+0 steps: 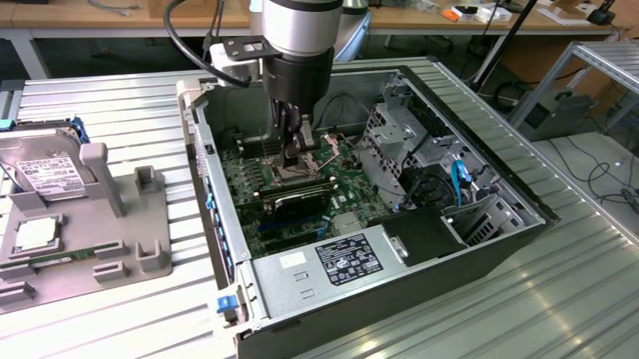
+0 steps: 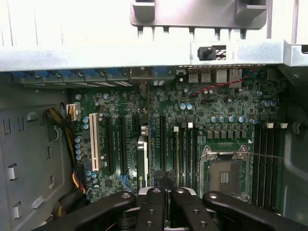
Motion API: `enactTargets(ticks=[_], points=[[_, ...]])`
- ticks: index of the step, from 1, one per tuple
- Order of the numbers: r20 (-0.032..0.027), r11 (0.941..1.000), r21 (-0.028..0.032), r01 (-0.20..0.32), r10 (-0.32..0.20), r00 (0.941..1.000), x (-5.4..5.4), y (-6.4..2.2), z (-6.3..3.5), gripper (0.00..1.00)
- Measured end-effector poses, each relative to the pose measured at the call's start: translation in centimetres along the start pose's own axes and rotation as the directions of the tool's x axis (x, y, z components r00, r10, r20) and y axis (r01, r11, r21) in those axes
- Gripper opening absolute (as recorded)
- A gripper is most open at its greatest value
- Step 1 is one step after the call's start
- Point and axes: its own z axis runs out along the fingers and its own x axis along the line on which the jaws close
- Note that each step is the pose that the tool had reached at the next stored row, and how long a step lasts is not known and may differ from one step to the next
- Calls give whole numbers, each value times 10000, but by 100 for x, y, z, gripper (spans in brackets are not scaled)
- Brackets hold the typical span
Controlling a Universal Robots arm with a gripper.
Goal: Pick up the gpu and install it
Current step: 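Press down on the gpu until it lock into place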
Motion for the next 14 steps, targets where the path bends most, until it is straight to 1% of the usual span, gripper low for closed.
enactTargets(ticks=[3, 4, 5, 6, 8, 10, 14], points=[[-1, 10000, -1, 0, 0, 10000, 0, 19, 8, 11], [-1, 10000, 0, 0, 0, 10000, 1, 48, 22, 11], [1, 10000, 1, 0, 0, 10000, 1, 96, 48, 11], [0, 10000, 0, 0, 0, 10000, 2, 136, 79, 11], [0, 10000, 0, 0, 0, 10000, 3, 176, 154, 11], [-2, 10000, 0, 1, -1, 10000, 27, 188, 251, 11], [-5, 10000, -1, 0, 0, 10000, 96, 216, 403, 11]])
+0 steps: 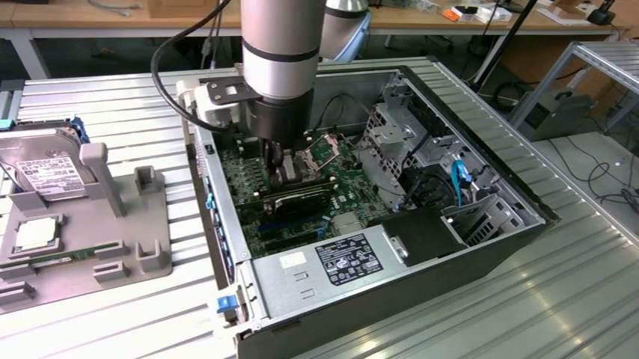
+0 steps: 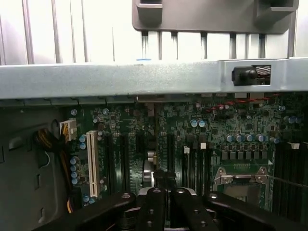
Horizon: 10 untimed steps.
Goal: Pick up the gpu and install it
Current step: 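Press down on the gpu until it lock into place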
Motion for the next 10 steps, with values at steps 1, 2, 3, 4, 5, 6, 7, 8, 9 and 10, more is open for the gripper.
enactTargets(ticks=[1, 2, 3, 4, 5, 6, 7, 8, 9, 10], points=[[2, 10000, 1, -1, 1, 10000, 2, 2, 18, 11], [2, 10000, 1, 0, 0, 10000, 5, 3, 39, 11], [2, 10000, 2, 0, 0, 10000, 7, 4, 54, 11], [2, 10000, 1, 0, 0, 10000, 7, 5, 65, 11], [2, 10000, 1, 0, 0, 10000, 8, 5, 73, 11], [2, 10000, 1, 1, -1, 10000, 8, 5, 79, 11], [2, 10000, 1, 0, 0, 10000, 9, 6, 89, 11], [1, 10000, 0, 0, 0, 10000, 12, 7, 99, 11], [1, 10000, 1, 0, 0, 10000, 14, 7, 108, 11], [1, 10000, 1, 1, -1, 10000, 16, 8, 113, 11]])
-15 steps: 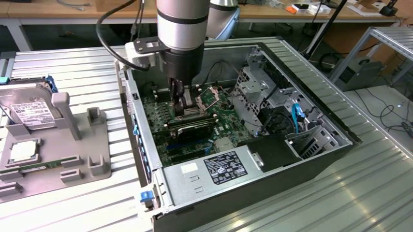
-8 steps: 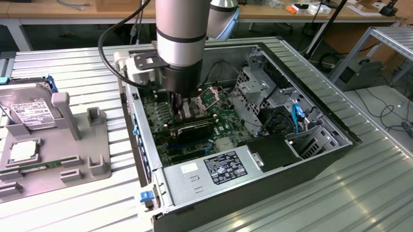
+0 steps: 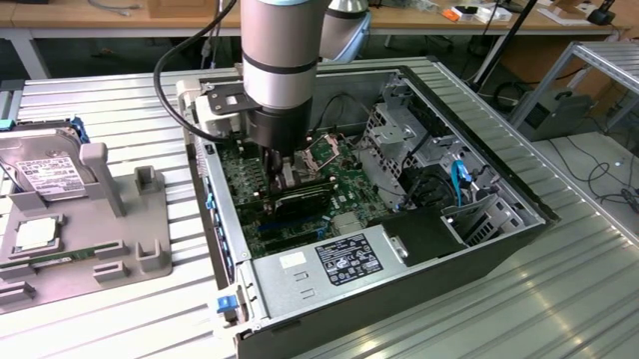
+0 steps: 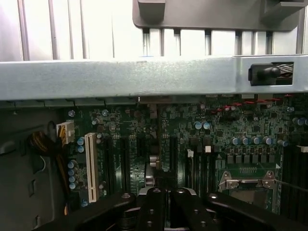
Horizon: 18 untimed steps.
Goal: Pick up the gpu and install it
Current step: 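Press down on the gpu until it lock into place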
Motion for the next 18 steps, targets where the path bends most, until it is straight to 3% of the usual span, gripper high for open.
enactTargets(ticks=[7, 13, 16, 18], points=[[4, 10000, 0, 3, -3, 10000, 41, 53, 50, 11], [141, 9999, 2, 143, -143, 9998, 148, 106, 52, 11], [157, 9999, 3, 157, -157, 9998, 151, 97, -86, 11], [171, 9999, -10, 157, -157, 9997, 150, 60, -96, 11]])
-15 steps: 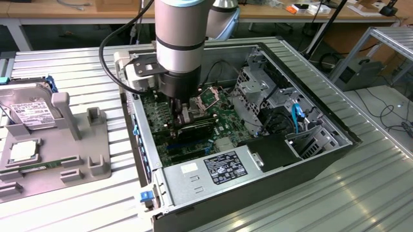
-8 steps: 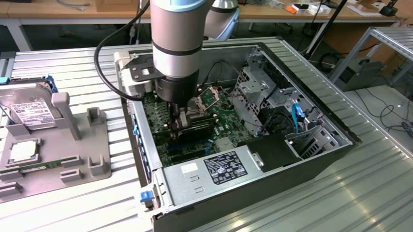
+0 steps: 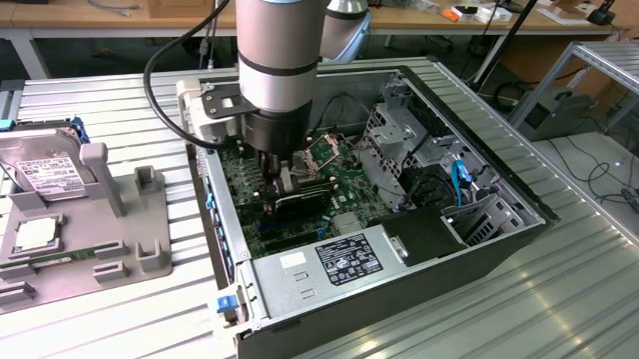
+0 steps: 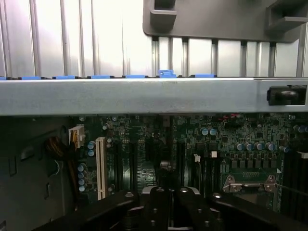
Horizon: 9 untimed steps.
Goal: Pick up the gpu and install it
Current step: 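Press down on the gpu until it lock into place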
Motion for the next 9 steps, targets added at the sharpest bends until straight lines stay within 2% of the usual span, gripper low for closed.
enactTargets(ticks=[3, 9], points=[[-1, 10000, -56, 1, -1, 10000, 0, -52, 20, 11], [1, 10000, -59, 45, -45, 10000, -86, -48, 39, 11]])
